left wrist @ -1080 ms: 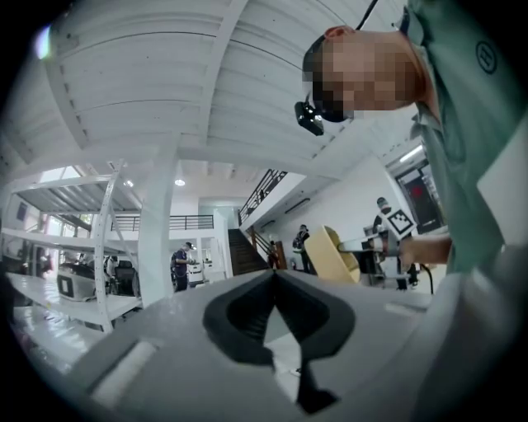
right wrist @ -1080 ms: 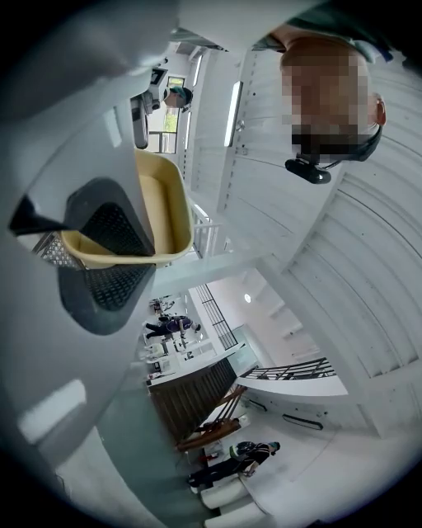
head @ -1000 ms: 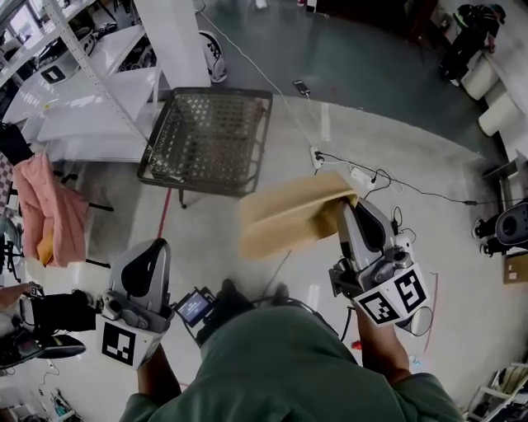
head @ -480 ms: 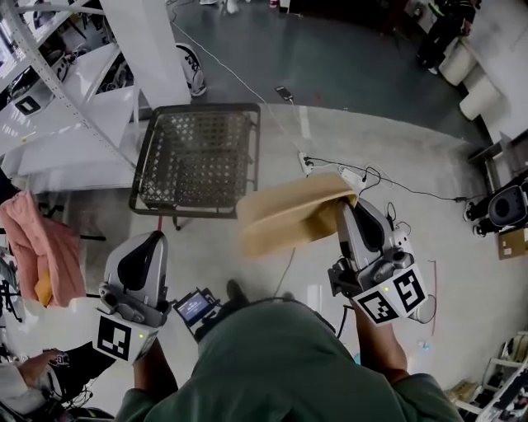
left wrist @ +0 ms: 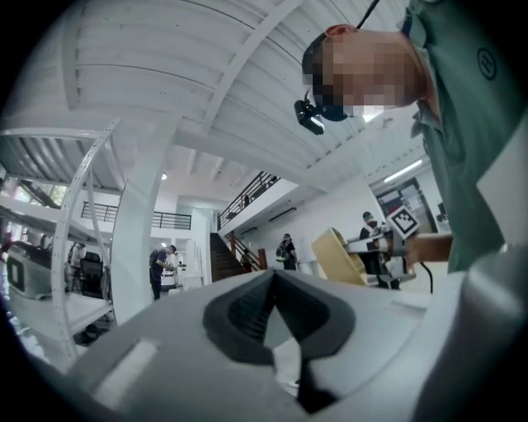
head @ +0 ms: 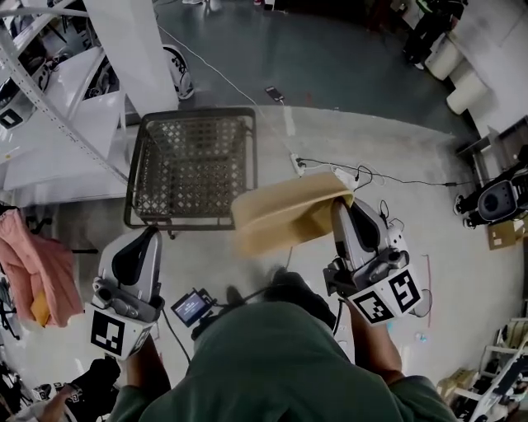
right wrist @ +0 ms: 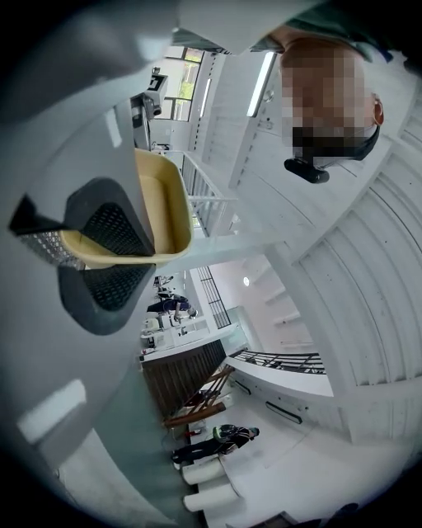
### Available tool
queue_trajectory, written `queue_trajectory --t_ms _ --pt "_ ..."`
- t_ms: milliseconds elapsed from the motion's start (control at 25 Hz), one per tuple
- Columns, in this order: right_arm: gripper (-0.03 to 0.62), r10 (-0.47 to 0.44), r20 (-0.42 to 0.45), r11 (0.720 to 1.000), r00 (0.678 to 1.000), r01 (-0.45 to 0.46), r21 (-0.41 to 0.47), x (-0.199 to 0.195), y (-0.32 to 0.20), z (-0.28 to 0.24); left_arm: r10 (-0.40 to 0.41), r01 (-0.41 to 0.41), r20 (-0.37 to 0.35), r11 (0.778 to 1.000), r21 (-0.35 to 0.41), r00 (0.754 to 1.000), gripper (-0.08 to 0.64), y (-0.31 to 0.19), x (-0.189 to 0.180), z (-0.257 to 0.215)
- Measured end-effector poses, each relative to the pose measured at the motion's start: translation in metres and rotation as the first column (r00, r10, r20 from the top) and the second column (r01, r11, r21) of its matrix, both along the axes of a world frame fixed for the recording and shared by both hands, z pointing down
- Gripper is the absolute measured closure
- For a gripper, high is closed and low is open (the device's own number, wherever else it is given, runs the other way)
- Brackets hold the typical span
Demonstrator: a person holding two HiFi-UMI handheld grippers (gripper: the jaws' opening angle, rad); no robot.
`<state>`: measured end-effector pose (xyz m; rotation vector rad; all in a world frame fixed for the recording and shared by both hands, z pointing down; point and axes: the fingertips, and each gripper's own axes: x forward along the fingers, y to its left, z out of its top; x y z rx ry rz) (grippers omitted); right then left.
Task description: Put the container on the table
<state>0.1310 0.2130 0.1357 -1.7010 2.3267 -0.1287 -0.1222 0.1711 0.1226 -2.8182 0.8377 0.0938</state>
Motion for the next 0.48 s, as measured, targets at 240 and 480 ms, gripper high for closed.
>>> queue_trajectory --t_ms 240,480 --pt "0.563 -0.103 0.023 0.994 0.994 0.103 -0.032 0.003 -0.062 0.023 -0.089 0.091 0.050 0.995 -0.040 0.995 0.557 -0.038 0.008 0.022" --pt "0.563 -0.208 0.045 0.977 0.977 0.210 -0.040 0.029 -0.130 0.038 -0.175 0.180 0.080 0.982 -0.059 0.981 0.557 -0.077 0.042 0.032"
